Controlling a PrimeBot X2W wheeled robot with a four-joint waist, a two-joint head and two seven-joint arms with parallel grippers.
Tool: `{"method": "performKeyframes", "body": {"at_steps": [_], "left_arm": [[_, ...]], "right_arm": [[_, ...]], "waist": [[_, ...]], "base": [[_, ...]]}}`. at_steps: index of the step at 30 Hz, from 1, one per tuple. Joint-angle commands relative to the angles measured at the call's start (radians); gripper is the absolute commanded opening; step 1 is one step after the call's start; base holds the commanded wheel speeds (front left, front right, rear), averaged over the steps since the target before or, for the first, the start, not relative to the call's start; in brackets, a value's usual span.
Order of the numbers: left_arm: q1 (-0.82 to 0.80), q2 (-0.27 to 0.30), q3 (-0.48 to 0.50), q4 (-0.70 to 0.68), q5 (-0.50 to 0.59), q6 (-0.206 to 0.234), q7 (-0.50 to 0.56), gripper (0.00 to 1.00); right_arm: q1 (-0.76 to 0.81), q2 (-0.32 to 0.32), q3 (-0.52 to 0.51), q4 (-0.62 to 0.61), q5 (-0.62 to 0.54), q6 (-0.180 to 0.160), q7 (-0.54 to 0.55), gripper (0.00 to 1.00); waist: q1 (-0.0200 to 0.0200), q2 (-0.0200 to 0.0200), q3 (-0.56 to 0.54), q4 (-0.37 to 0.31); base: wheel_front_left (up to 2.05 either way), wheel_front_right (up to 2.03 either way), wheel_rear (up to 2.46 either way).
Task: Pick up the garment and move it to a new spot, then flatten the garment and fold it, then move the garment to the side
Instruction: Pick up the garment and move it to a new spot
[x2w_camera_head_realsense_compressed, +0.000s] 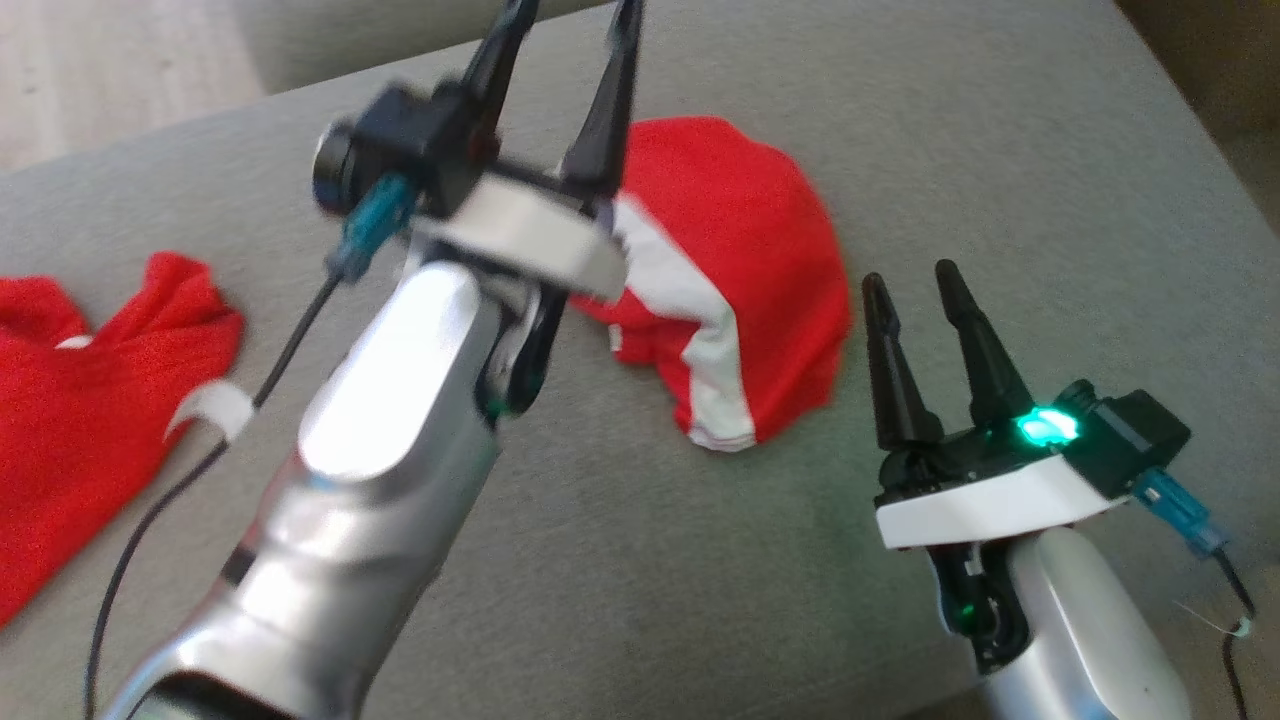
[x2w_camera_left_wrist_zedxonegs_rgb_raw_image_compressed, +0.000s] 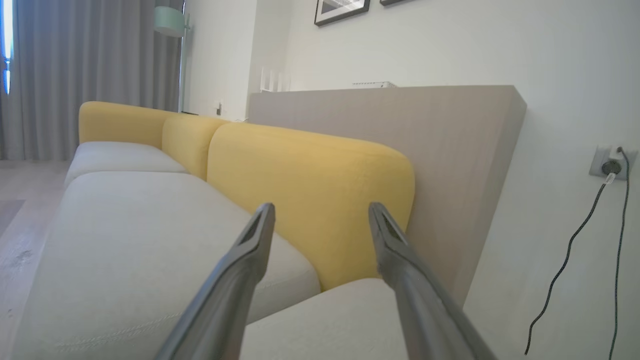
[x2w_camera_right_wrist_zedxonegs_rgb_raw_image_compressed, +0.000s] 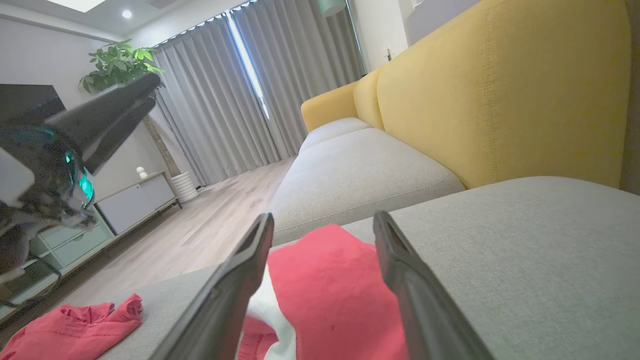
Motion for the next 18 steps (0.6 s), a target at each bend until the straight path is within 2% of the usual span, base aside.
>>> {"method": "performKeyframes", "body": {"at_steps": [1,6,7,12,15,18], "left_arm": [[0.001,0.037,0.029,-0.014,-0.004,-0.002,-0.015,1.00],[0.079,0.121,0.057,0.020,0.007,-0.005,-0.081,1.00],[0.114,0.161,0.071,0.013,0.020,-0.004,-0.103,1.00],[0.245,0.246,0.107,-0.031,0.048,-0.011,-0.126,1.00],[0.344,0.269,0.137,-0.081,0.067,-0.004,-0.128,1.00],[0.456,0.267,0.169,-0.138,0.092,0.007,-0.128,1.00]], "right_arm": [[-0.011,-0.002,0.013,-0.037,-0.013,-0.001,-0.011,1.00],[0.004,-0.002,-0.031,-0.035,-0.048,-0.001,-0.011,1.00],[0.012,-0.002,-0.047,-0.030,-0.067,-0.001,-0.011,1.00],[0.043,-0.002,-0.061,-0.011,-0.117,-0.001,-0.011,1.00],[0.067,-0.002,-0.066,0.005,-0.139,-0.001,-0.011,1.00],[0.092,-0.002,-0.070,0.015,-0.151,-0.001,-0.011,1.00]], "waist": [[-0.0001,0.0000,-0.011,0.034],[-0.0001,0.0000,-0.033,0.124],[-0.0001,0.0000,-0.047,0.159],[-0.0001,0.0000,-0.086,0.233],[-0.0001,0.0000,-0.109,0.266],[-0.0001,0.0000,-0.127,0.288]], "base": [[0.00,0.00,0.00],[0.00,0.00,0.00],[0.00,0.00,0.00],[0.00,0.00,0.00],[0.00,0.00,0.00],[0.00,0.00,0.00]]}}
